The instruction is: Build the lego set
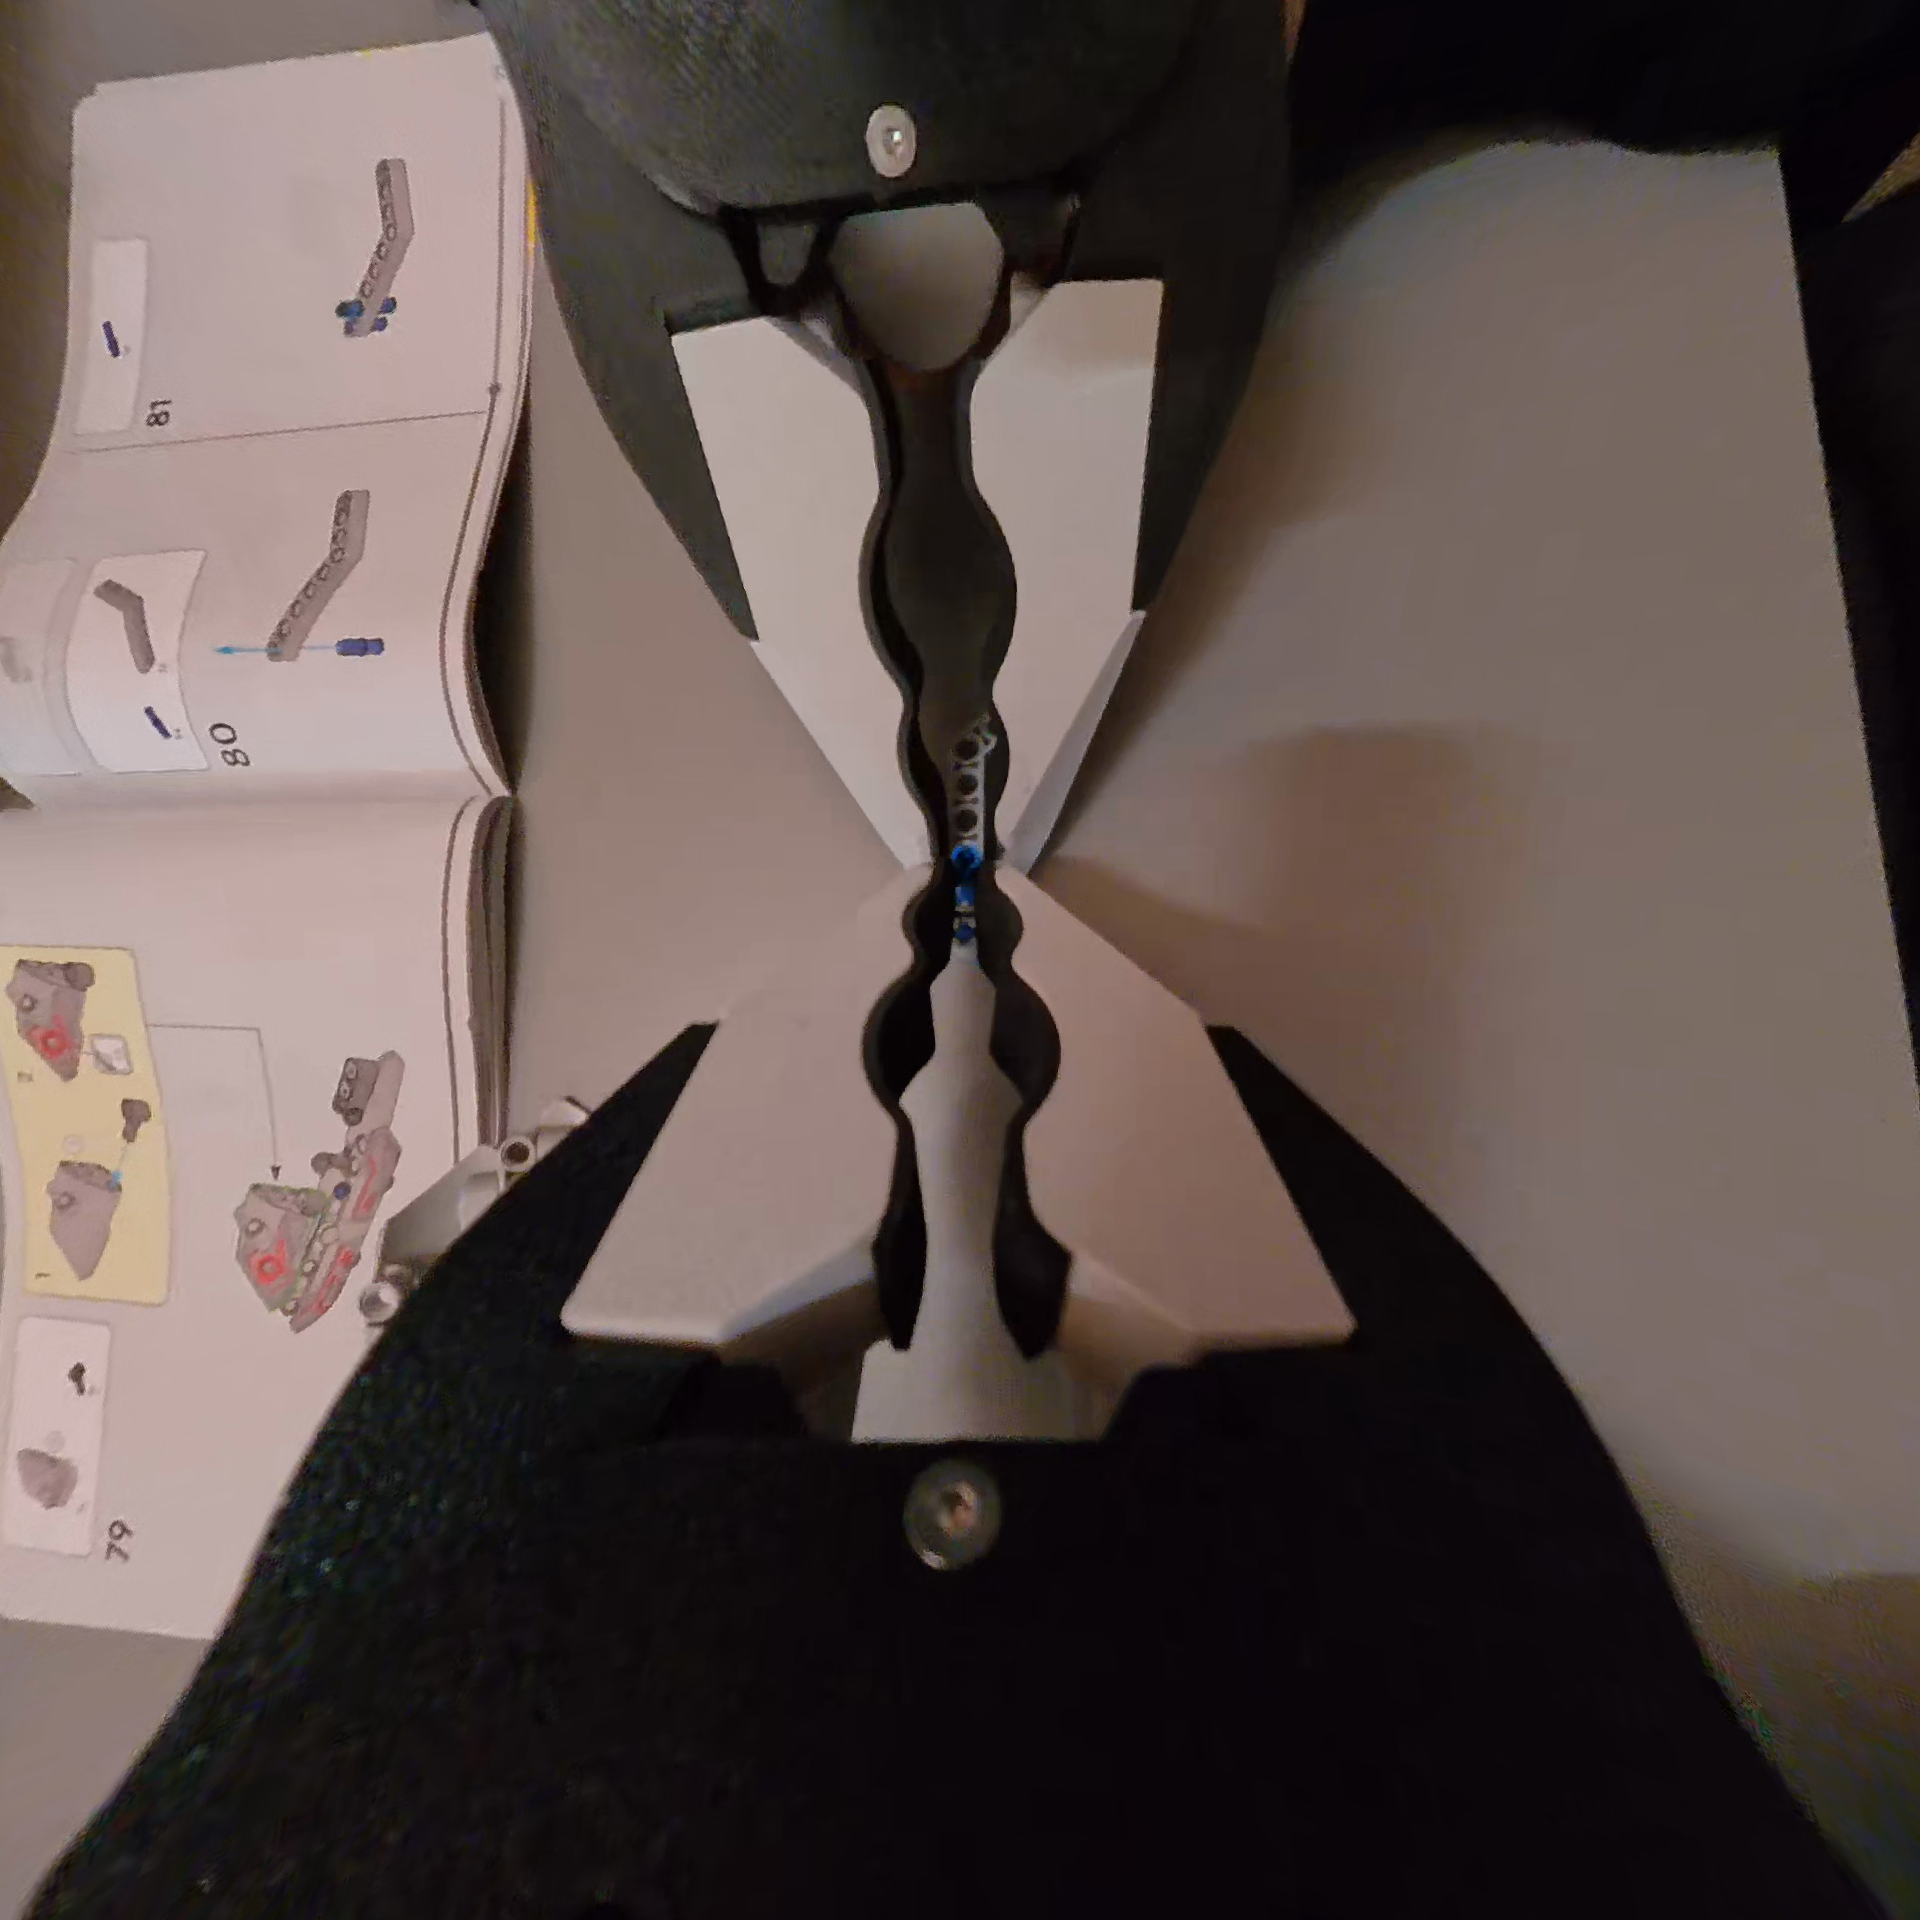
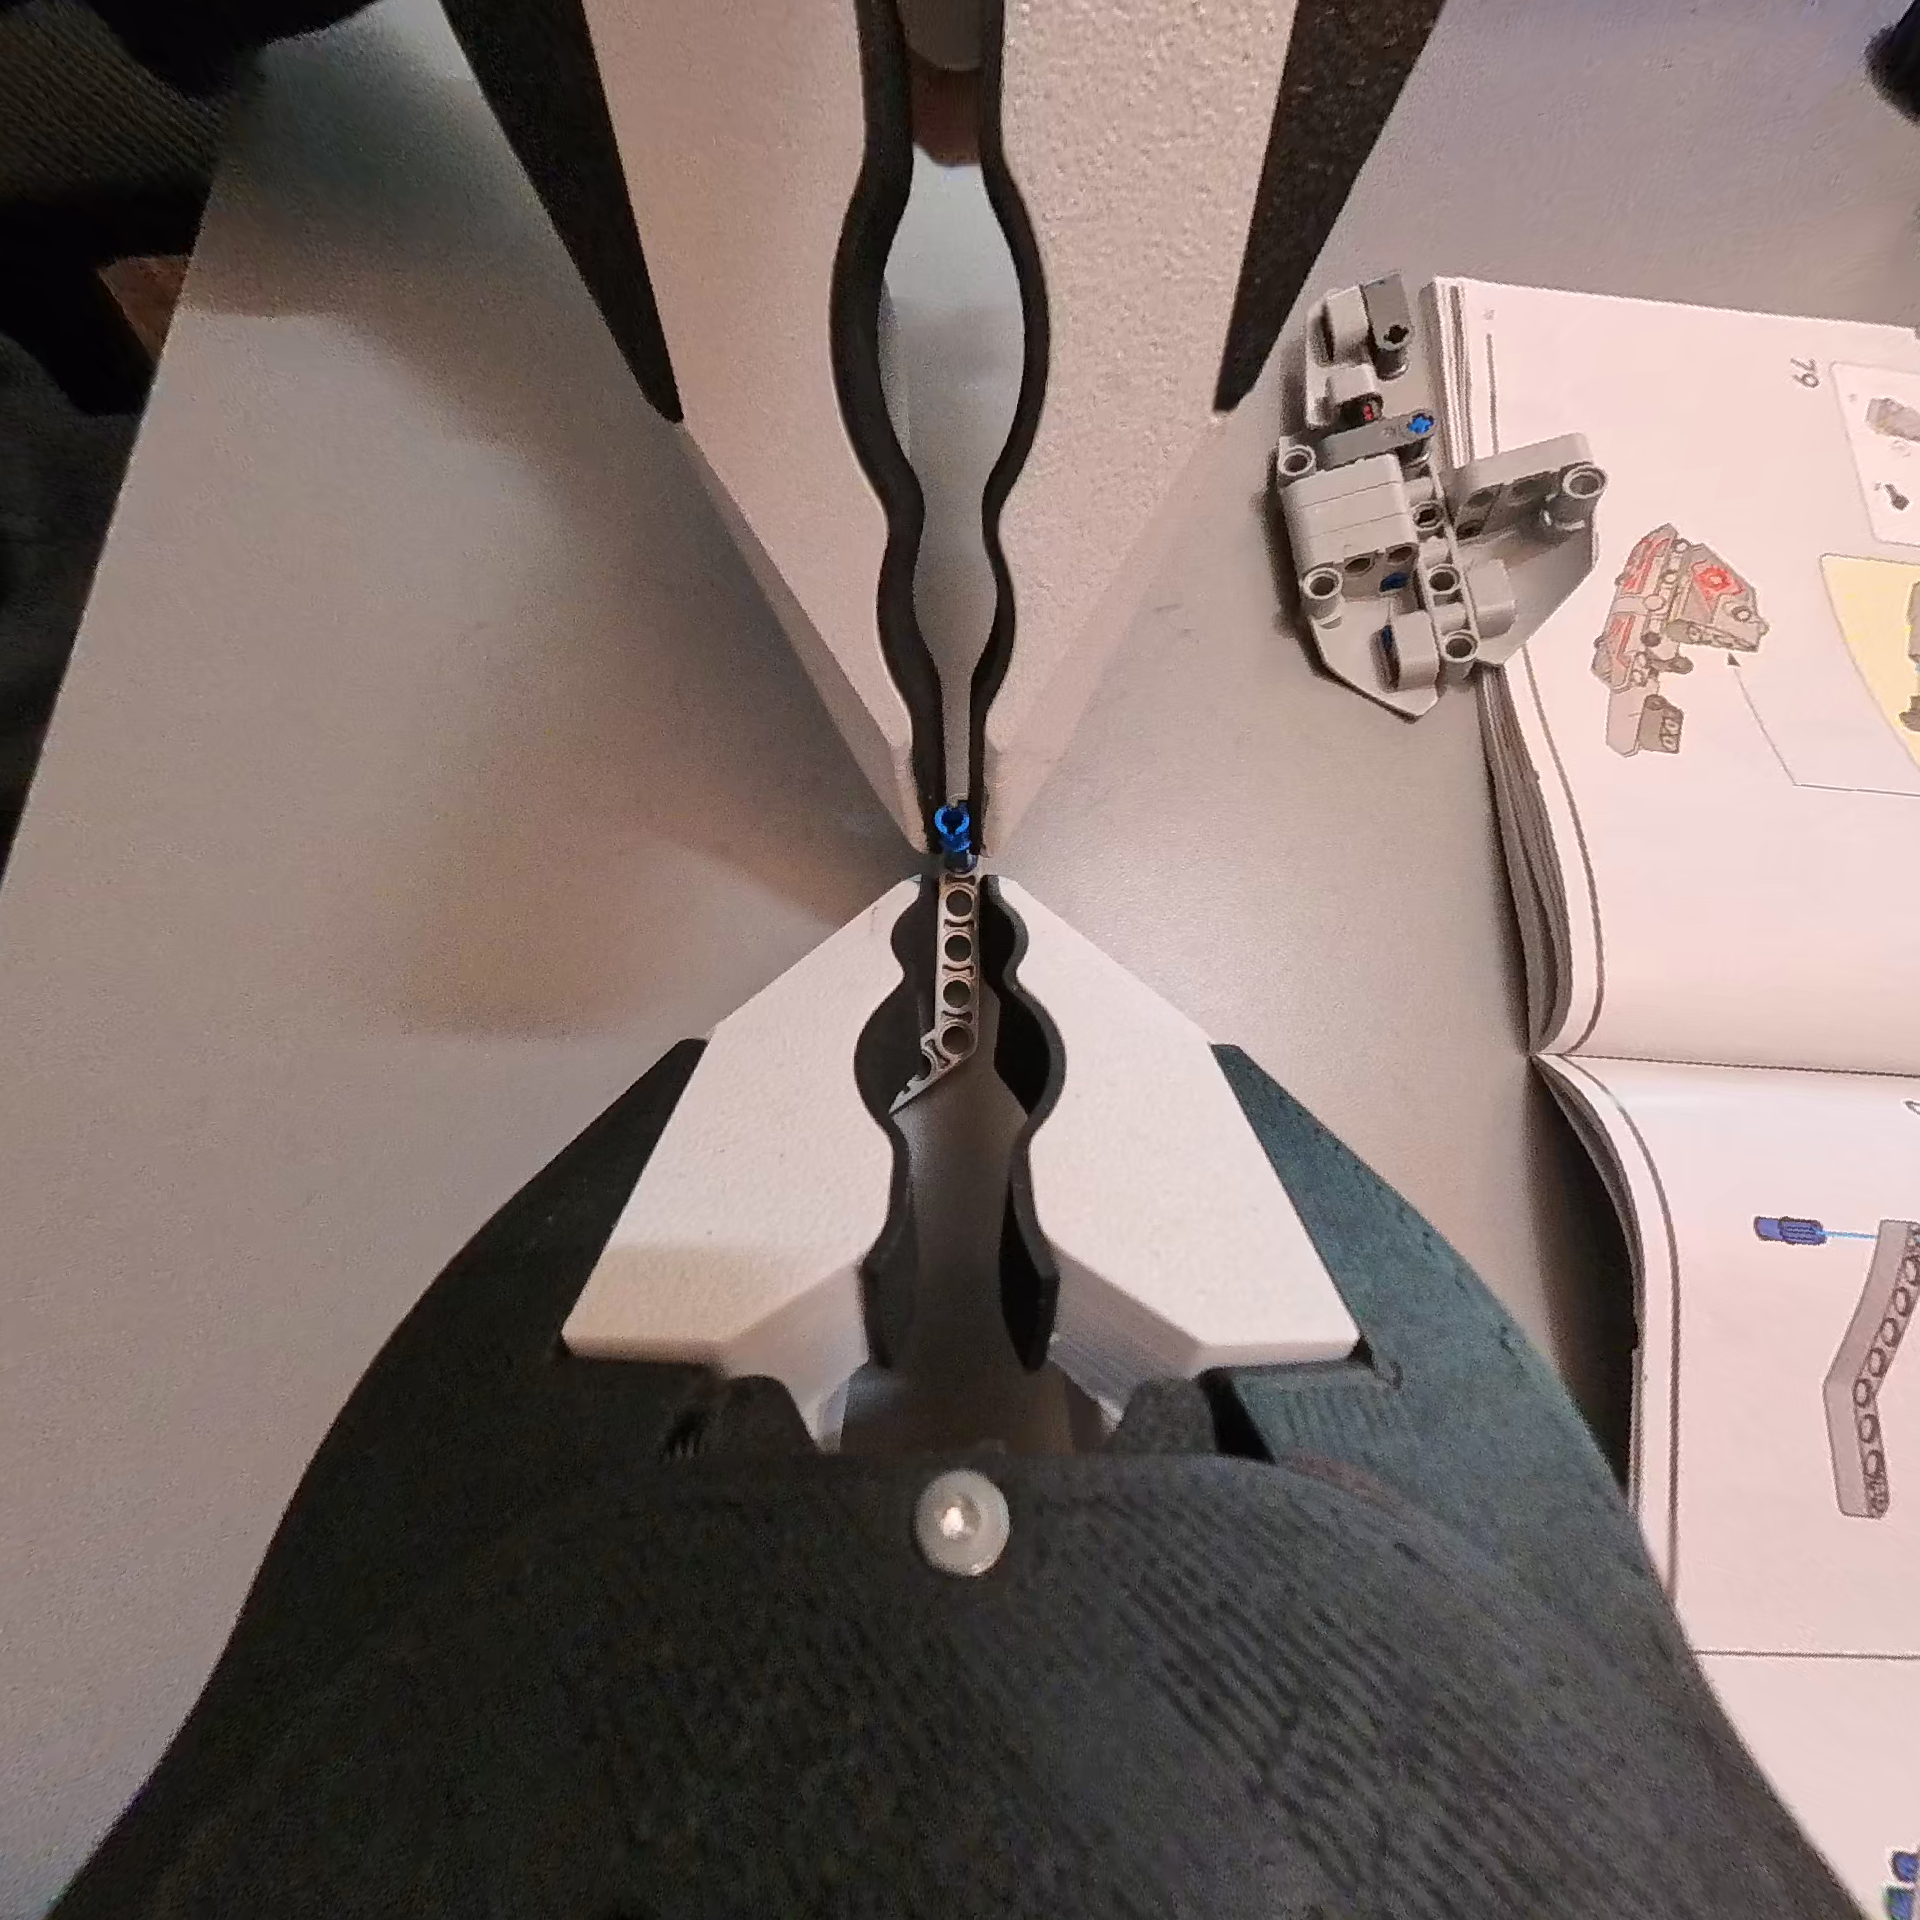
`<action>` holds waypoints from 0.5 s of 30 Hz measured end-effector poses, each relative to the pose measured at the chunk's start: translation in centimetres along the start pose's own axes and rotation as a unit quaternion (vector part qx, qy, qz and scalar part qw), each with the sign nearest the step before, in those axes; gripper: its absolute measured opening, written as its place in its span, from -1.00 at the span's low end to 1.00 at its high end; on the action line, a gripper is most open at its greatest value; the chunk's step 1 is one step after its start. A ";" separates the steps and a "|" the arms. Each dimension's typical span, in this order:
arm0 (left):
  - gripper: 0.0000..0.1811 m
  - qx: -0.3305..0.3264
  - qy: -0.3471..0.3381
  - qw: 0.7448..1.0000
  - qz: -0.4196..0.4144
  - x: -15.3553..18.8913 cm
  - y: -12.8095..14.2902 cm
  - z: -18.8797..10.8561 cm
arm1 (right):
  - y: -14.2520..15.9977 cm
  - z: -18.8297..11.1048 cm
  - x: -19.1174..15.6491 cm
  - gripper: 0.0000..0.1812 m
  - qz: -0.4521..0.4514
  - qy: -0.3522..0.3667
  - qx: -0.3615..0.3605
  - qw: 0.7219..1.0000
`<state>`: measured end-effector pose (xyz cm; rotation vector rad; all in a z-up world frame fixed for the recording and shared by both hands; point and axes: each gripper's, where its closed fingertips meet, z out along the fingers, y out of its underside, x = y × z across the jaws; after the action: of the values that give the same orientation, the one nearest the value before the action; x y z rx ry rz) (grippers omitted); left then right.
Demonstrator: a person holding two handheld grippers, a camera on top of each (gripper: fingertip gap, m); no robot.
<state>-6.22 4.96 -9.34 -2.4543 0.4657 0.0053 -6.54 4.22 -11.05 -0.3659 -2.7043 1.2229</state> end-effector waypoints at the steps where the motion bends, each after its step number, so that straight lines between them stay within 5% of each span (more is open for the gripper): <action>1: -0.98 -0.003 -0.001 1.000 0.002 0.0 0.0 0.0 | 0.0 0.0 0.0 -0.93 0.005 -0.001 -0.001 1.000; 15: -0.98 0.028 0.052 0.991 -0.121 0.0 -0.1 0.1 | 0.1 0.0 0.1 -0.92 0.007 0.000 -0.001 1.000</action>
<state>-6.22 5.10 -9.30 -2.4472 0.2070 -0.2340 -6.58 4.27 -11.09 -0.3848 -2.7071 1.2235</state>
